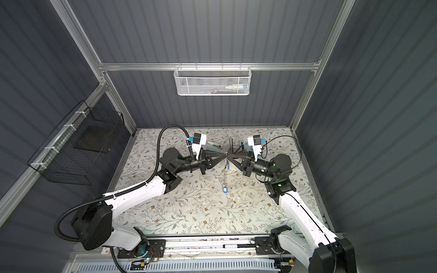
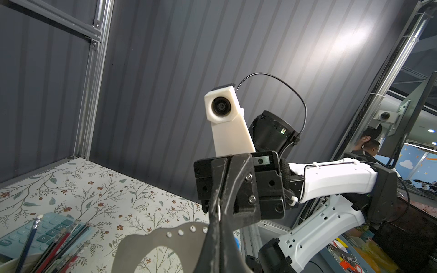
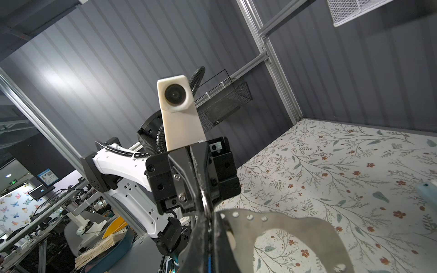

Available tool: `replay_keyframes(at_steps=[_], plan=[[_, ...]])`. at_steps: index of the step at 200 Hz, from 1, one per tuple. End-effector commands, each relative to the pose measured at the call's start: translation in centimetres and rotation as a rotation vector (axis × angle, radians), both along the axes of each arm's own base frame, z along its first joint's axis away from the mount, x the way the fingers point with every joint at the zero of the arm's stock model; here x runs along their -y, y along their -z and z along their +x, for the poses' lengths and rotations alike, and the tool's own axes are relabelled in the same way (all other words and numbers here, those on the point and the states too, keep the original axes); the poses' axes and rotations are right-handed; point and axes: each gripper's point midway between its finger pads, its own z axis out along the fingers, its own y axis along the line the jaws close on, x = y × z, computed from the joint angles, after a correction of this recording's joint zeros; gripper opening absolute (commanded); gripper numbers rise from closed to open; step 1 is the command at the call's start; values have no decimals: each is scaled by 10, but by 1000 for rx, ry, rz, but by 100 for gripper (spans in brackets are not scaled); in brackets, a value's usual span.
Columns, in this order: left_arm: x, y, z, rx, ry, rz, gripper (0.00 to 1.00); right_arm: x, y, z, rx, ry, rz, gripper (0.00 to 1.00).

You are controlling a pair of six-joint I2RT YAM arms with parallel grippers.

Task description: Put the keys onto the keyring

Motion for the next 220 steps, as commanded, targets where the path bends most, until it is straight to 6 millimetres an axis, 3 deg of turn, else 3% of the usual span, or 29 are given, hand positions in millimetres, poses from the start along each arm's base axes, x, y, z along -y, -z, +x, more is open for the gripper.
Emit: replay_keyframes(at_steps=[1,37,64,88,110,118,123,167,220], plan=[[1,2,7,11,-26,44,0,-2,3,-5,27,-17,-25,0],[-5,13,6,7,-31,141,0,-2,10,-3,69,2,-74,0],[-15,19,4,-3,12,226,15,-2,18,0,116,20,-108,0],[-35,35,1,28,38,405,28,-4,26,-5,164,-12,-145,0],[-49,35,-7,97,59,534,41,-4,30,-11,209,-30,-168,0],[-51,35,-9,105,77,574,42,-4,32,-11,215,-30,-182,0],[-51,23,-7,134,75,577,42,-4,31,-11,225,-31,-189,0],[-44,32,0,115,139,755,40,-5,31,-9,281,-28,-209,0],[-23,41,-6,164,200,892,39,-8,36,-5,269,-48,-204,0]])
